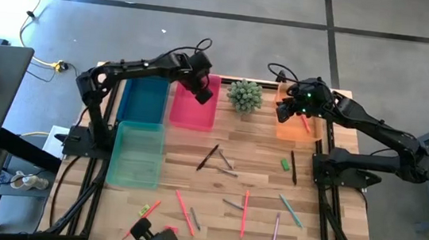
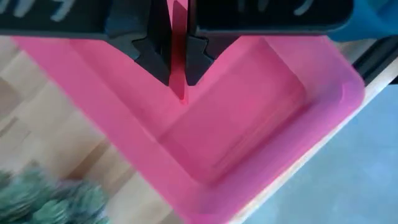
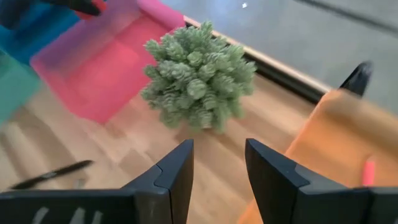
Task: Sort crayons/erasers/pens/pencils in bins
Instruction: Put the orange eraser into the pink bin
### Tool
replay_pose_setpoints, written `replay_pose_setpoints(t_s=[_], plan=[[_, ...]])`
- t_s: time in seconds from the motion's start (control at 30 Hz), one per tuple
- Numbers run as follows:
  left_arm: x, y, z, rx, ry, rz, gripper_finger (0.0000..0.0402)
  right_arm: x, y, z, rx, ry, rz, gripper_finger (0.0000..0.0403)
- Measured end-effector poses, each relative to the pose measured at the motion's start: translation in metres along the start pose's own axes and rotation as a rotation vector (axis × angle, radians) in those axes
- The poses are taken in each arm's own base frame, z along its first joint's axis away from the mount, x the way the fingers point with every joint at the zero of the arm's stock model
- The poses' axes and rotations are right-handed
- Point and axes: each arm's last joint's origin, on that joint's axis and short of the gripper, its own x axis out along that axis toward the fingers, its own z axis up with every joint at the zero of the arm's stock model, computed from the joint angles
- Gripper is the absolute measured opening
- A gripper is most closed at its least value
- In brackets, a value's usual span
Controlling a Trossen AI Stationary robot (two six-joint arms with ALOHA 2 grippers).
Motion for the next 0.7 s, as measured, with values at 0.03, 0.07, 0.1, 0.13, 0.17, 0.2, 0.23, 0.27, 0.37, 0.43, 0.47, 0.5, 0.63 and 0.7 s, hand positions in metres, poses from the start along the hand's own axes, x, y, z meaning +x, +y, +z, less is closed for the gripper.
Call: replay_pose_setpoints(t_s=[0.03,0.07,0.1,0.13,0.17,0.2,0.23,0.27,0.37,0.43,0.47,0.5,0.63,0.7], plan=[[0.005,0.001,0.0,0.005,0.015,-0.009,0.0004,0.0,0.0,-0.001,0.022,0.007,0.005,0.0138],[0.01,0.003,0.0,0.007,0.031,-0.018,0.0004,0.0,0.0,-0.001,0.044,0.017,0.01,0.0138],[0.014,0.005,0.0,0.012,0.043,-0.025,0.0004,0.0,0.001,-0.002,0.063,0.026,0.009,0.0138],[0.018,0.007,0.0,0.018,0.053,-0.029,0.0004,0.0,0.001,-0.004,0.078,0.036,0.01,0.0138],[0.021,0.008,-0.001,0.022,0.061,-0.031,0.0004,0.0,0.002,-0.005,0.09,0.046,0.01,0.0138],[0.025,0.009,-0.001,0.026,0.07,-0.03,0.0006,0.0,0.004,-0.006,0.1,0.057,0.011,0.0138],[0.03,0.01,-0.001,0.027,0.081,-0.028,0.0007,0.0,0.005,-0.008,0.112,0.069,0.014,0.0138],[0.033,0.01,-0.002,0.025,0.093,-0.029,0.0008,-0.001,0.007,-0.01,0.123,0.081,0.019,0.0138],[0.041,0.013,-0.003,0.02,0.113,-0.033,0.001,-0.002,0.015,-0.014,0.138,0.109,0.042,0.0138],[0.045,0.014,-0.003,0.035,0.126,-0.041,0.001,-0.003,0.021,-0.018,0.137,0.128,0.06,0.0138],[0.046,0.015,-0.003,0.042,0.13,-0.044,0.0011,-0.004,0.025,-0.02,0.136,0.139,0.071,0.0138],[0.047,0.016,-0.003,0.05,0.13,-0.047,0.0011,-0.004,0.028,-0.022,0.138,0.151,0.079,0.0138],[0.046,0.015,-0.003,0.062,0.12,-0.049,0.0018,-0.007,0.038,-0.031,0.151,0.192,0.093,0.0138],[0.046,0.016,-0.002,0.062,0.12,-0.048,0.0024,-0.008,0.043,-0.035,0.169,0.212,0.092,0.0138]])
